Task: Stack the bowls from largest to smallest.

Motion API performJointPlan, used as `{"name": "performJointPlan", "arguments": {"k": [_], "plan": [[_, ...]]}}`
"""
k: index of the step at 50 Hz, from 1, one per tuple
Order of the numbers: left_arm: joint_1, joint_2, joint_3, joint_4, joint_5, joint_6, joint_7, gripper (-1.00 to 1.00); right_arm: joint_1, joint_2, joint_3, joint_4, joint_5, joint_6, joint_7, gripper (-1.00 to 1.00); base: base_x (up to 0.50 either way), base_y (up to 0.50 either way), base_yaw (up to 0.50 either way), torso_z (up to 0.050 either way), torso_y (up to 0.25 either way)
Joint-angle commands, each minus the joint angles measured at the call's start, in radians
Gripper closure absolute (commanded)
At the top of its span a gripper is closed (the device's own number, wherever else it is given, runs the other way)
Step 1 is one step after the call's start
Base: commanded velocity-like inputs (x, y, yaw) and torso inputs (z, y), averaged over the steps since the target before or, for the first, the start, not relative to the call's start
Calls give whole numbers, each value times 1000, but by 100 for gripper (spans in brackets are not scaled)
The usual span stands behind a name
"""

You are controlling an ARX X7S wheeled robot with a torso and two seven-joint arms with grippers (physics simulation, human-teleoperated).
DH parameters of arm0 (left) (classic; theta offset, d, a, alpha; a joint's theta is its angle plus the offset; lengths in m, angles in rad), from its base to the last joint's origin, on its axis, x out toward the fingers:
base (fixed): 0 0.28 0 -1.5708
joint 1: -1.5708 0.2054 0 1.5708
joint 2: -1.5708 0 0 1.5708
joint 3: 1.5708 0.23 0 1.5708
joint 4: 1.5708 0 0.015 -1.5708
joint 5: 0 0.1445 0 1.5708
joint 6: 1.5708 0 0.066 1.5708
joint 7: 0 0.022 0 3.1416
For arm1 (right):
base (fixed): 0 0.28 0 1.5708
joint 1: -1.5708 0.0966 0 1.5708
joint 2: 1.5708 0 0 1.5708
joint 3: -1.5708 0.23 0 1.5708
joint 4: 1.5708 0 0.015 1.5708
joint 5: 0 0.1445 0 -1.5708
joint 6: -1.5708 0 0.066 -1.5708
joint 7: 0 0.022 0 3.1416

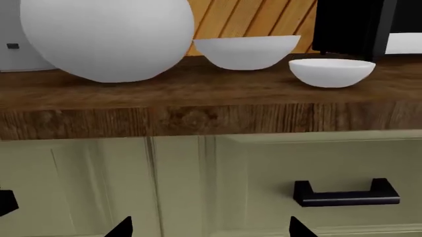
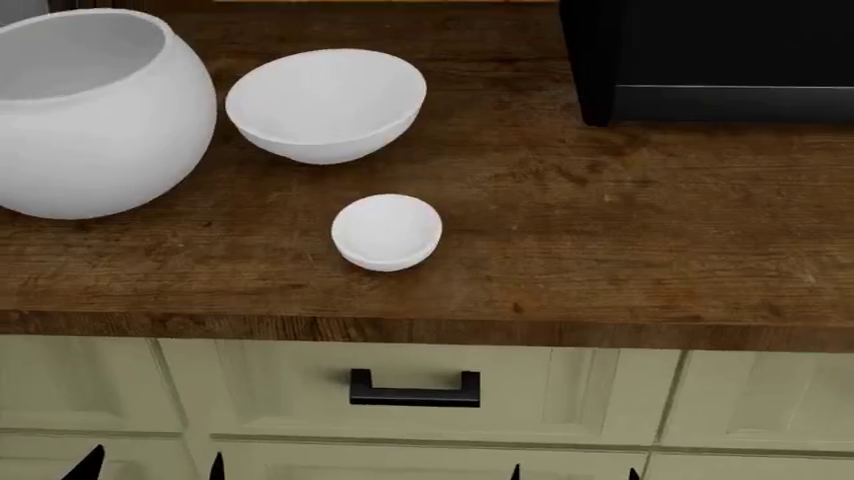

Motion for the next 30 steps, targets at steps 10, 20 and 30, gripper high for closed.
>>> {"name": "performJointPlan", "arguments": {"k": [10,20,30], "plan": [[3,-30,41,17,-19,10,-21,-100,2,28,-31,2,15,-1,32,-100,0,0,0,50,0],[-4,-38,55,1,-28,21,-32,-100,2,39,-42,6,24,-8,44,-100,0,0,0,50,0],[-8,-43,52,11,-61,-4,-43,-100,5,48,-44,-19,44,21,57,-100,0,0,0,45,0]]}}
